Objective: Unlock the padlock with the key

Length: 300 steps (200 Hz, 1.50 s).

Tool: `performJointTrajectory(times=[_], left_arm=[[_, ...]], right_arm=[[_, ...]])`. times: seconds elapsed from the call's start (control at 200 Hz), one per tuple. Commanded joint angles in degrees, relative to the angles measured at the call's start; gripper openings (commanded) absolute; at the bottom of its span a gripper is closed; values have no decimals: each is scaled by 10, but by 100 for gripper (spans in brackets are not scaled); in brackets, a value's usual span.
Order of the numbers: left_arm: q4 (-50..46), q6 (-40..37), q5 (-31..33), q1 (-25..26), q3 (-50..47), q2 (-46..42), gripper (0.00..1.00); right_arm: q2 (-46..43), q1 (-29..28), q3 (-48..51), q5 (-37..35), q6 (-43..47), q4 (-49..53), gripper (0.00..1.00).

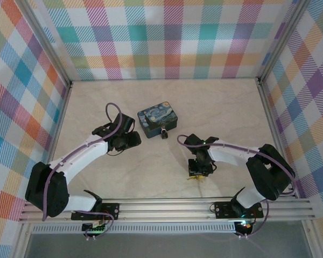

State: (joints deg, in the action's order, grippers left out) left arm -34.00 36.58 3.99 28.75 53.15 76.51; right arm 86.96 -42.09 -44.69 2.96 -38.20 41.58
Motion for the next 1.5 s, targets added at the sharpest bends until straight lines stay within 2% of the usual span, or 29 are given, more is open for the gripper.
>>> performJointTrajectory(times=[0.0,0.105,0.195,0.26,0.35,0.41,0.525,0.67,0.79,0.85,0.945,1.035,1.255,1.495], left_arm=[[-20,0,8,8,-3,-19,61],[-19,-1,0,9,-2,-15,61],[-16,6,-22,24,-2,-11,61],[3,33,-69,40,-15,-8,61],[86,110,-164,66,-60,-4,61],[133,156,-188,87,-78,2,60],[152,183,-179,114,-68,21,60],[148,176,-171,117,-37,41,60],[168,181,-204,117,-27,69,60],[207,216,-229,117,-38,84,59],[289,312,-273,119,-66,111,58],[335,388,-276,130,-73,127,53],[265,438,-227,151,-31,126,52],[230,483,-233,158,-41,162,47]], right_arm=[[12,-5,9,15,-1,-44,27],[13,-5,11,31,-8,-56,16],[15,-5,8,46,-15,-68,14],[15,-5,7,52,-21,-75,13],[15,-5,2,65,-26,-84,10],[15,-5,1,73,-29,-92,8],[20,-5,1,88,-35,-112,4],[23,-4,-3,105,-42,-130,0],[21,-3,-10,112,-43,-134,0],[18,0,-10,117,-43,-139,0],[20,6,-8,126,-43,-150,0],[27,9,-3,137,-45,-166,0],[23,15,9,164,-67,-213,0],[34,23,8,167,-70,-230,0]])
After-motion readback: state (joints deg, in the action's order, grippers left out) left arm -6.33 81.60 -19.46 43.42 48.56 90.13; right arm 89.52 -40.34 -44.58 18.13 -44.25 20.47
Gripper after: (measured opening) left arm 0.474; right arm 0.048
